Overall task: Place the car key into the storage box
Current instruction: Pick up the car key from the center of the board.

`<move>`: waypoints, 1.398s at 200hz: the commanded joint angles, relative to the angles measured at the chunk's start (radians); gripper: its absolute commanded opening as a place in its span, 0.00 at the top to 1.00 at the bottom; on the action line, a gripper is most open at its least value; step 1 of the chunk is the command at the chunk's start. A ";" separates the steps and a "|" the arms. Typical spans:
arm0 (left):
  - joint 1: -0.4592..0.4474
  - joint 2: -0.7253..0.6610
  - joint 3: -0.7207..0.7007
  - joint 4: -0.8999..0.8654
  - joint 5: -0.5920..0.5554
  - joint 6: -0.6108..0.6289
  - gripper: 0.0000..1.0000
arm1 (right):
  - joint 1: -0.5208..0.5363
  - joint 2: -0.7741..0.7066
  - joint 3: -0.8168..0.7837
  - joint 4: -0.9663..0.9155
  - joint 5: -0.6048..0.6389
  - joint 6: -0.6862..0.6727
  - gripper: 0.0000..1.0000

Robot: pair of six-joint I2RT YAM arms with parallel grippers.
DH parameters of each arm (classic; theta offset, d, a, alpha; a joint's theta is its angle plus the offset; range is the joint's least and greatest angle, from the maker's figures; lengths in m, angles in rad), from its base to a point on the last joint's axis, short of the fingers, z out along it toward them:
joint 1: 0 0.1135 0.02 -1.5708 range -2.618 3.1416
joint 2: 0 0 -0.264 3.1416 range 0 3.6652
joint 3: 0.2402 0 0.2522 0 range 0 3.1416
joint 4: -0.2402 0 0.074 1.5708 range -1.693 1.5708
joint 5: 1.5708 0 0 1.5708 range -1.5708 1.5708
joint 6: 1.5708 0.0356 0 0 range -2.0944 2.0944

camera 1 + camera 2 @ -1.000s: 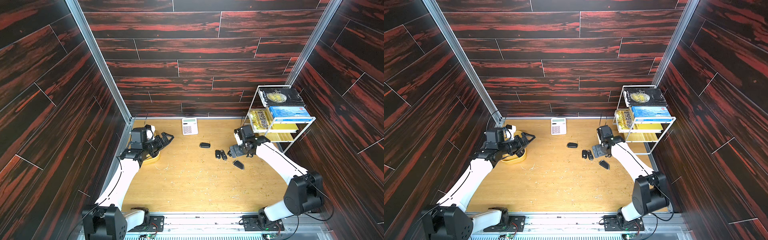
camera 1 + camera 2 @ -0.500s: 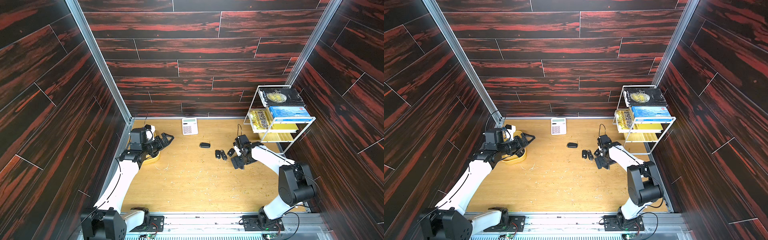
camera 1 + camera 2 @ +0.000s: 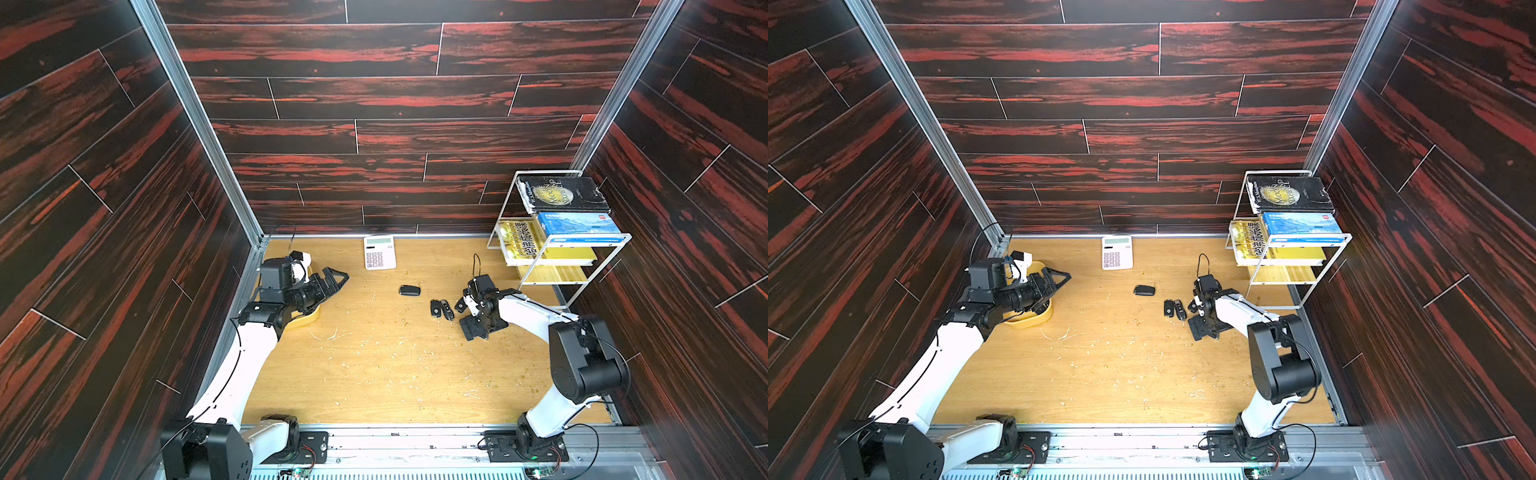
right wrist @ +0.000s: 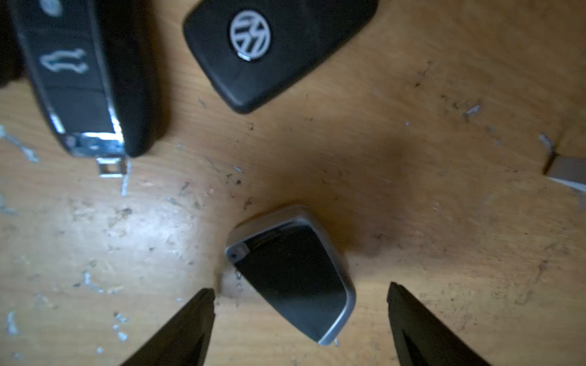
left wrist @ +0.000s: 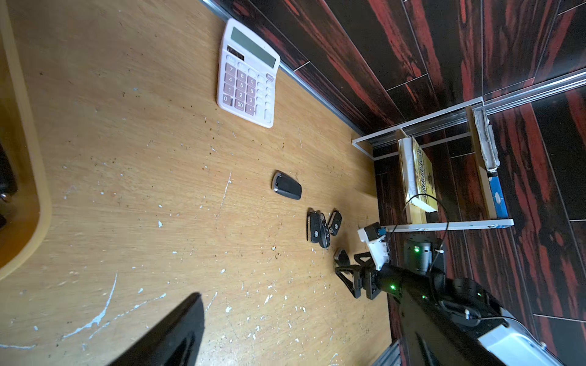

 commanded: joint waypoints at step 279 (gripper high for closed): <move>-0.004 0.008 -0.030 0.026 0.004 -0.010 0.00 | -0.016 0.061 -0.031 -0.013 -0.101 0.064 0.52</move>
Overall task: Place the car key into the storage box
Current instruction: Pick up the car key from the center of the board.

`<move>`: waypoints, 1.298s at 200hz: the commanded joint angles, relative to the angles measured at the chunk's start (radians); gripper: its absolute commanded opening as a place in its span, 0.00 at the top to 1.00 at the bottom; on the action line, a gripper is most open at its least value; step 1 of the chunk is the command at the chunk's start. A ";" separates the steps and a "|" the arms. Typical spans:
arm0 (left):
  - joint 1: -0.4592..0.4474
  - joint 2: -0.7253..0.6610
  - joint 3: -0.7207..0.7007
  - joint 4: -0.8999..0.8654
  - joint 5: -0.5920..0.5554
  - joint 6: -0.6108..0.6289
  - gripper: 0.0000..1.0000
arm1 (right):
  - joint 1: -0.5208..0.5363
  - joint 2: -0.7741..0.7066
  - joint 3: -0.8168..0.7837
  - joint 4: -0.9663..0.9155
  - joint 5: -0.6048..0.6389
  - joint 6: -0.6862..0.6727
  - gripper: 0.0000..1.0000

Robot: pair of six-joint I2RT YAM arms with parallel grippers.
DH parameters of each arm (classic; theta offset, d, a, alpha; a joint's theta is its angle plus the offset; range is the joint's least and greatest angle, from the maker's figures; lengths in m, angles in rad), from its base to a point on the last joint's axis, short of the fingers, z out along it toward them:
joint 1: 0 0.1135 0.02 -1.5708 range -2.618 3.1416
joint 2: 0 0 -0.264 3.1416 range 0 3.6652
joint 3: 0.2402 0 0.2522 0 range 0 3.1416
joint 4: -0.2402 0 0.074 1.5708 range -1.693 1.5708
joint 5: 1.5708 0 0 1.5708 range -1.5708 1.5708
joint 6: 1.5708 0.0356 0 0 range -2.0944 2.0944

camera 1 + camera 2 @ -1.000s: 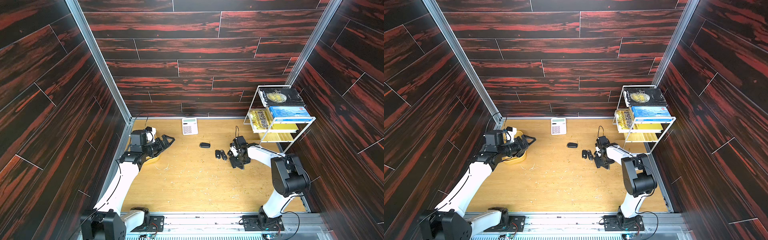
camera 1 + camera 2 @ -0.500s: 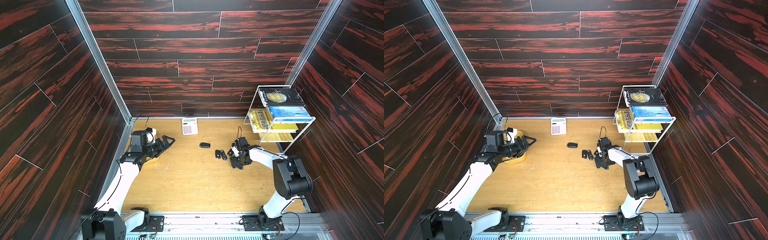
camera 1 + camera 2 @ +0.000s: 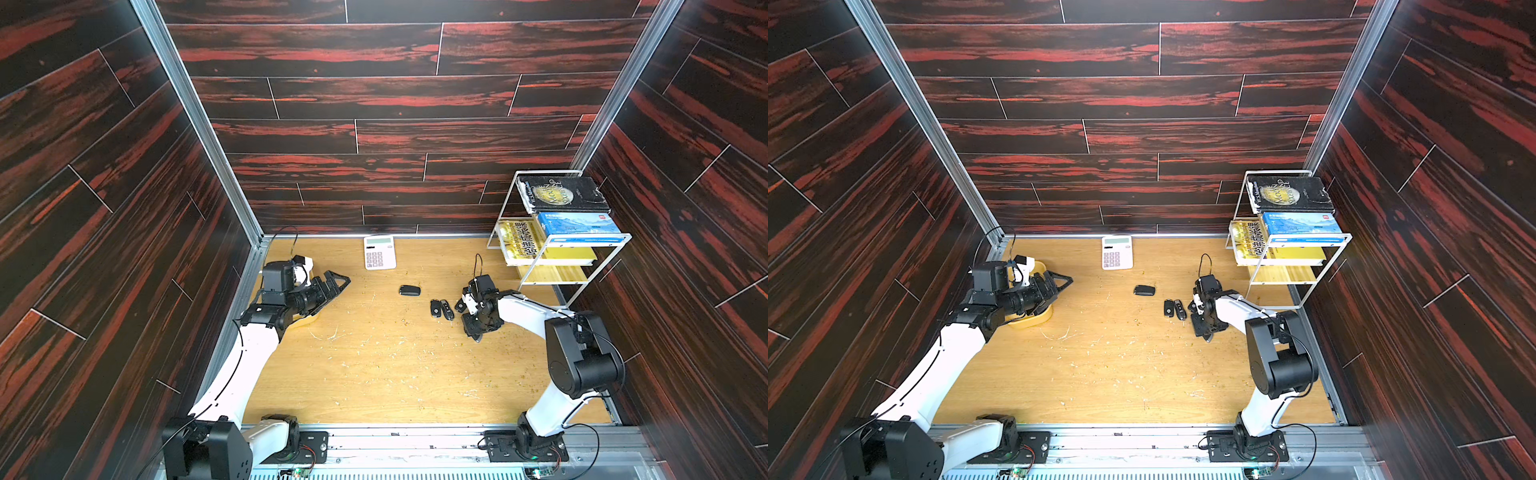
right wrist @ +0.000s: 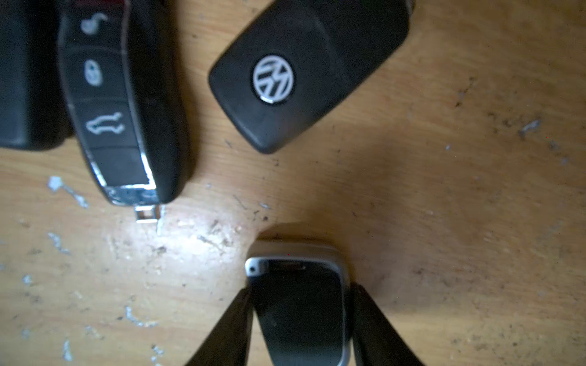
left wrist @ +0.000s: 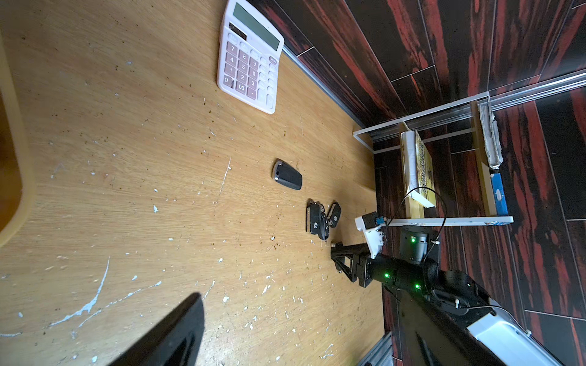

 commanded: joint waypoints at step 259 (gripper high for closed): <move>-0.126 -0.234 -0.279 0.421 0.050 -0.013 0.06 | 0.085 -0.098 0.278 -0.092 -0.431 0.161 0.62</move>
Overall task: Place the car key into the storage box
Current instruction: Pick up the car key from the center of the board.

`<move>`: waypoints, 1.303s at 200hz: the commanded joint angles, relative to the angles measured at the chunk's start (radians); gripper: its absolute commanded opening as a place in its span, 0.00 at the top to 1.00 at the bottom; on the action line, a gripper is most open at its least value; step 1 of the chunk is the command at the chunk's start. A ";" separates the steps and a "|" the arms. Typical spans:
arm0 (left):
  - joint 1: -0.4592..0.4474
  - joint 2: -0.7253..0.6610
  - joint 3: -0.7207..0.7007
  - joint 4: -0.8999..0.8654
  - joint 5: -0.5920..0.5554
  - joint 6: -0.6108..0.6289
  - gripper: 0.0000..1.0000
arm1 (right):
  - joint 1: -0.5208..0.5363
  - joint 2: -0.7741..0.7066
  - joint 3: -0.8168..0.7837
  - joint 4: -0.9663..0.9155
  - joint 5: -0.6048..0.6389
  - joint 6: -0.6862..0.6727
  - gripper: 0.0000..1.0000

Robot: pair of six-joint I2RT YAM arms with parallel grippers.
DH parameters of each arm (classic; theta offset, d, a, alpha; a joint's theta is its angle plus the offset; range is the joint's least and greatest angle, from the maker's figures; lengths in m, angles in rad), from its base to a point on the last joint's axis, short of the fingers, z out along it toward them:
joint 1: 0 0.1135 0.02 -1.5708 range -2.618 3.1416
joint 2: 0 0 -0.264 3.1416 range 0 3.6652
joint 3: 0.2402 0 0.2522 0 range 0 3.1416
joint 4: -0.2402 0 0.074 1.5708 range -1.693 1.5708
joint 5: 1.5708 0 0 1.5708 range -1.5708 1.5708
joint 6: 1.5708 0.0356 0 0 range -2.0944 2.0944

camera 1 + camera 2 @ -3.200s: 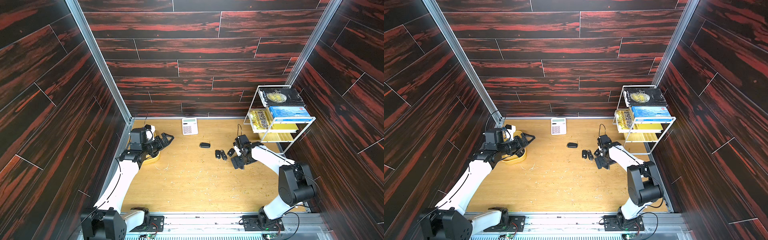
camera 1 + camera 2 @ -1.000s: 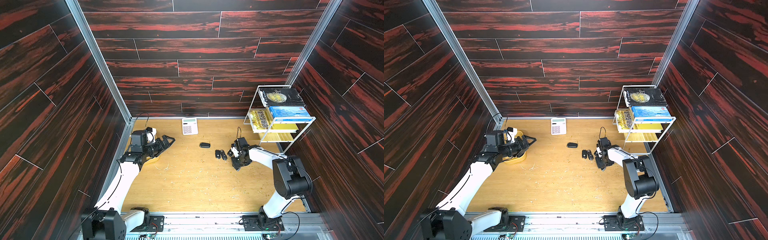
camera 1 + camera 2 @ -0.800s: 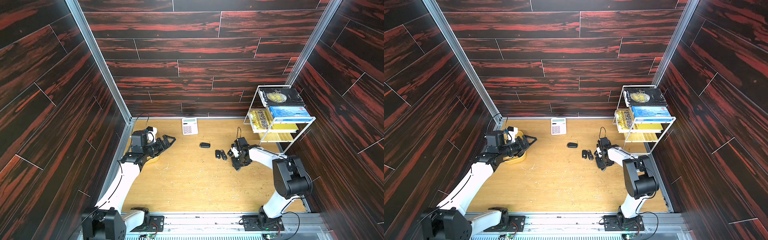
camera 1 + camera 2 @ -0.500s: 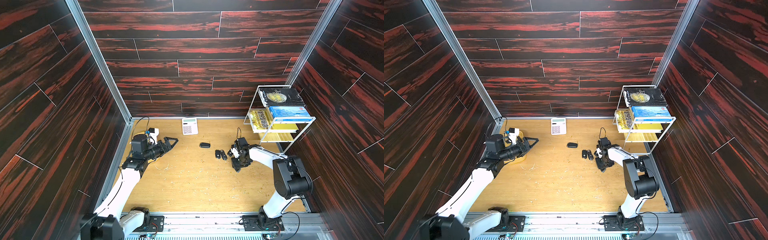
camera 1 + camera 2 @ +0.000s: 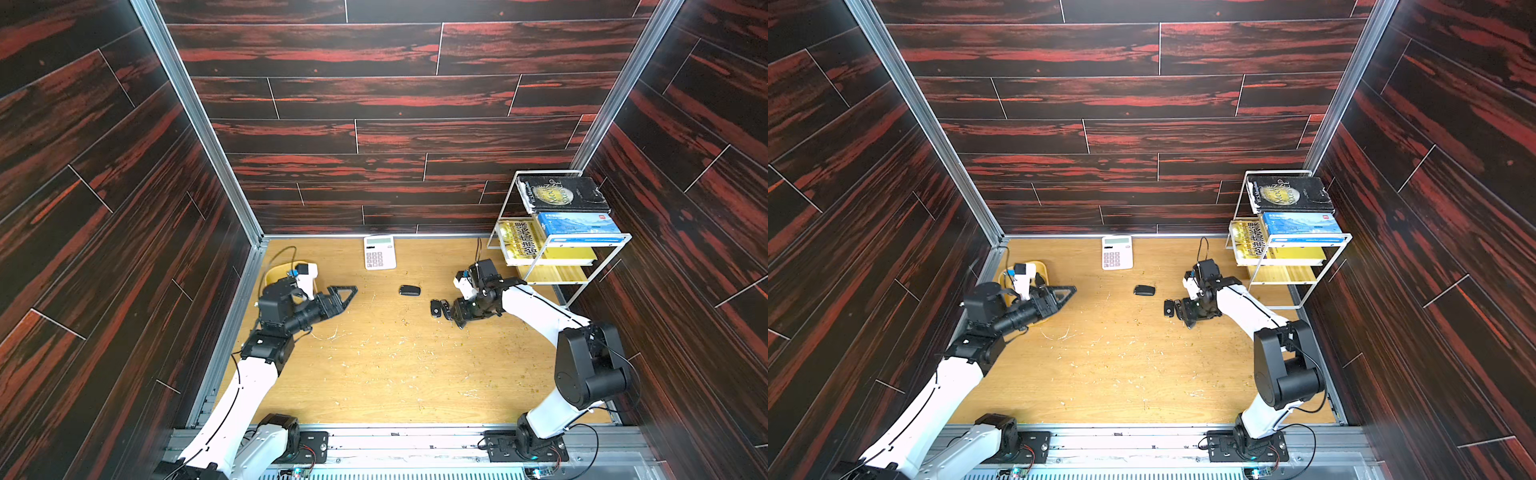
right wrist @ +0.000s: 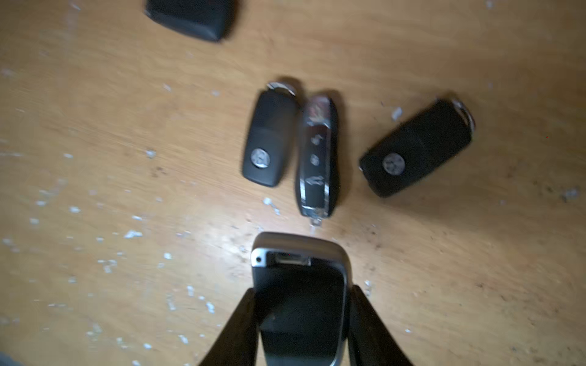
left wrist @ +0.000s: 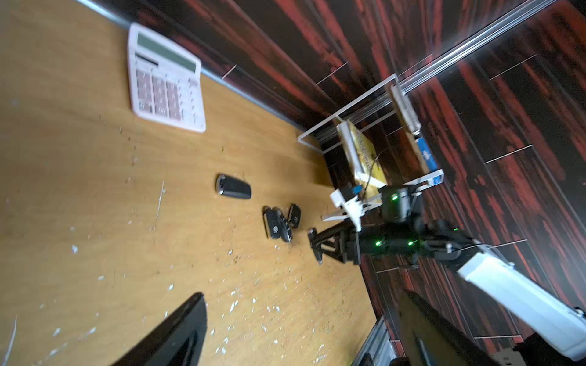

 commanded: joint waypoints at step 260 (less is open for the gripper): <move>-0.690 0.399 -0.027 0.657 -0.800 0.565 0.18 | 0.126 -0.123 0.063 0.448 -0.544 0.410 0.60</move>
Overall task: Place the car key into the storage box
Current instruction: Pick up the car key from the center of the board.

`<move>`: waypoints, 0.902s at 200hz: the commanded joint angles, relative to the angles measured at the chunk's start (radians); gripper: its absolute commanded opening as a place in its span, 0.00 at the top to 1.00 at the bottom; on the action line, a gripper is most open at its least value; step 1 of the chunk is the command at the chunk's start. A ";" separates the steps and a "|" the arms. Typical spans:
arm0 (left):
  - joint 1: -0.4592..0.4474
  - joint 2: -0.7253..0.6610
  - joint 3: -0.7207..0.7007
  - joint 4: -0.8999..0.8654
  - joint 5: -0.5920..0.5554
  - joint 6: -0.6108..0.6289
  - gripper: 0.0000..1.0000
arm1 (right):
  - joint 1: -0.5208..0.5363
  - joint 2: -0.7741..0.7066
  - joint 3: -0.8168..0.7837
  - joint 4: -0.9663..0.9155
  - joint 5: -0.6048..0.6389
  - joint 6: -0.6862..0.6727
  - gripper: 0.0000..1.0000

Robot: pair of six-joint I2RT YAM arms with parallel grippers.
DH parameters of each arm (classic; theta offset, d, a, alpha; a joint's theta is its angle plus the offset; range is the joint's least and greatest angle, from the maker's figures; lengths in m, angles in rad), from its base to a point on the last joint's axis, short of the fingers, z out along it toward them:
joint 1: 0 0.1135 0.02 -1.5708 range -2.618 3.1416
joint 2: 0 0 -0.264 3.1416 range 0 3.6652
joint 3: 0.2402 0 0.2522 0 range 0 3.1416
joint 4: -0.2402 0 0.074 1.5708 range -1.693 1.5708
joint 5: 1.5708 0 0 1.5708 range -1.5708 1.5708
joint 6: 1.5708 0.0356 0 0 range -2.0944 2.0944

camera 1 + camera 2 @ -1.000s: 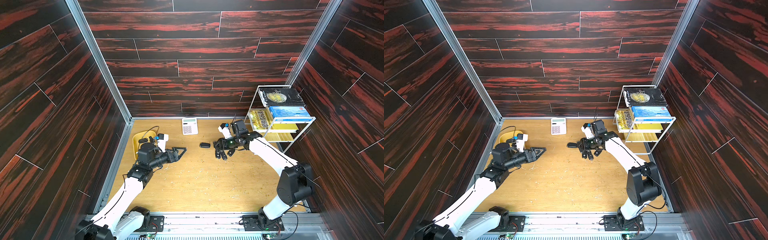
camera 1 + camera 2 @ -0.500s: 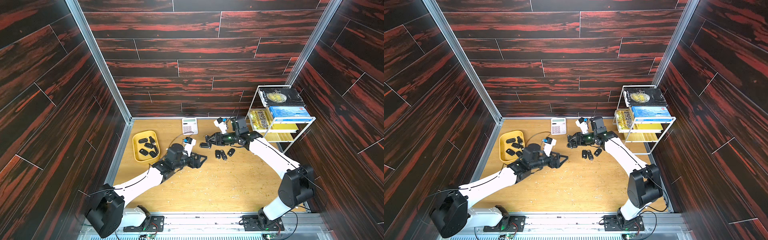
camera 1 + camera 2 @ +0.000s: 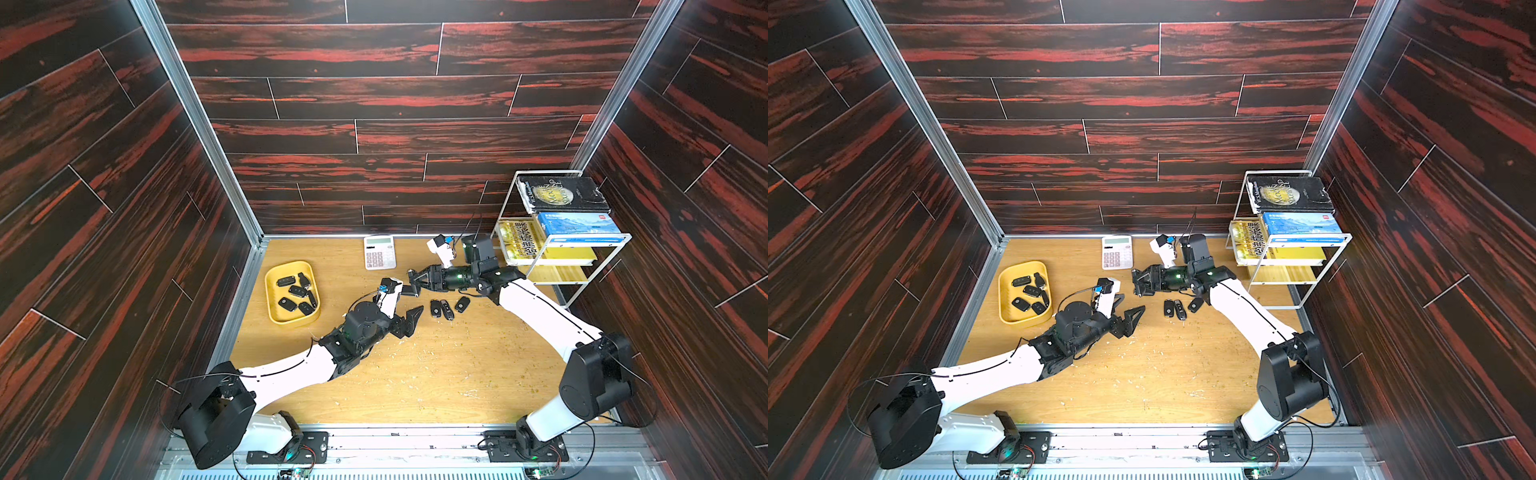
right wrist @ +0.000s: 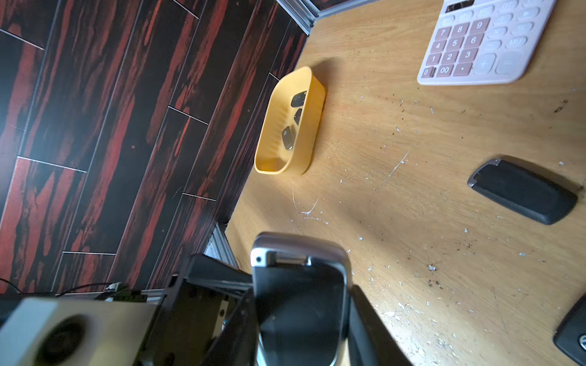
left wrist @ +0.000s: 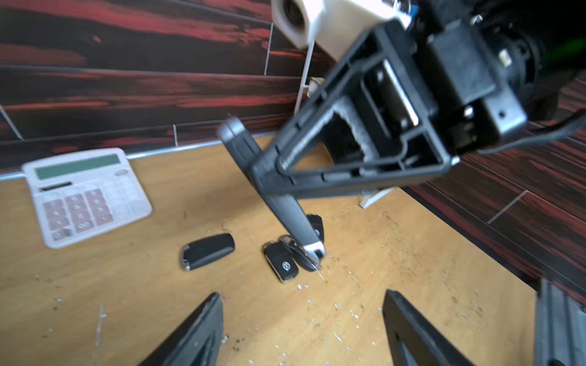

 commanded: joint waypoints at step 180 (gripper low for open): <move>-0.090 0.069 -0.061 0.323 -0.173 0.258 0.21 | 0.057 -0.091 -0.139 0.287 -0.058 0.191 0.59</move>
